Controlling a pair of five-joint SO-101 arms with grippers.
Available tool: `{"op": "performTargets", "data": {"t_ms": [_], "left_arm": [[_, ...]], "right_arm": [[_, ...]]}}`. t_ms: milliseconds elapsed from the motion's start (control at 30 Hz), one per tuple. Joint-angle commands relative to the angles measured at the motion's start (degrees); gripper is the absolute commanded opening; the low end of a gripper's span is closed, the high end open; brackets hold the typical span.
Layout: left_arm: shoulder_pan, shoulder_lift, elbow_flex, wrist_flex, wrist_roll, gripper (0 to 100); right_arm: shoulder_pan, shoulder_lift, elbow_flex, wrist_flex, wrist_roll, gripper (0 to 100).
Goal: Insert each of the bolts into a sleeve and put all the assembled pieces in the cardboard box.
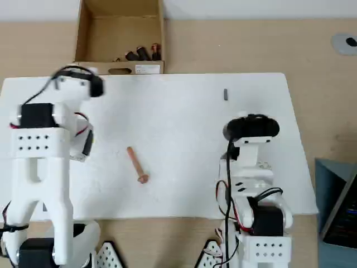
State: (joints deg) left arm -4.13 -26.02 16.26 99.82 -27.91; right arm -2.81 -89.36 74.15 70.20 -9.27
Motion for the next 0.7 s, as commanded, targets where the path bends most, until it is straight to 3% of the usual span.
{"op": "performTargets", "data": {"t_ms": [0,233,367,667], "left_arm": [[5.9,0.4,-2.7,0.6,-5.7,1],[14.7,0.6,-2.8,0.6,-22.1,1],[14.9,1.1,-2.1,0.5,-33.2,4],[14.5,5.0,-2.2,0.4,-49.7,8]], "right_arm": [[0.8,-0.6,0.7,-2.0,0.1,0.9],[0.8,-0.6,0.9,-2.0,0.1,0.9],[0.8,-0.6,0.9,-2.0,0.1,0.9],[0.8,-0.6,1.0,-2.0,0.2,0.9]]}}
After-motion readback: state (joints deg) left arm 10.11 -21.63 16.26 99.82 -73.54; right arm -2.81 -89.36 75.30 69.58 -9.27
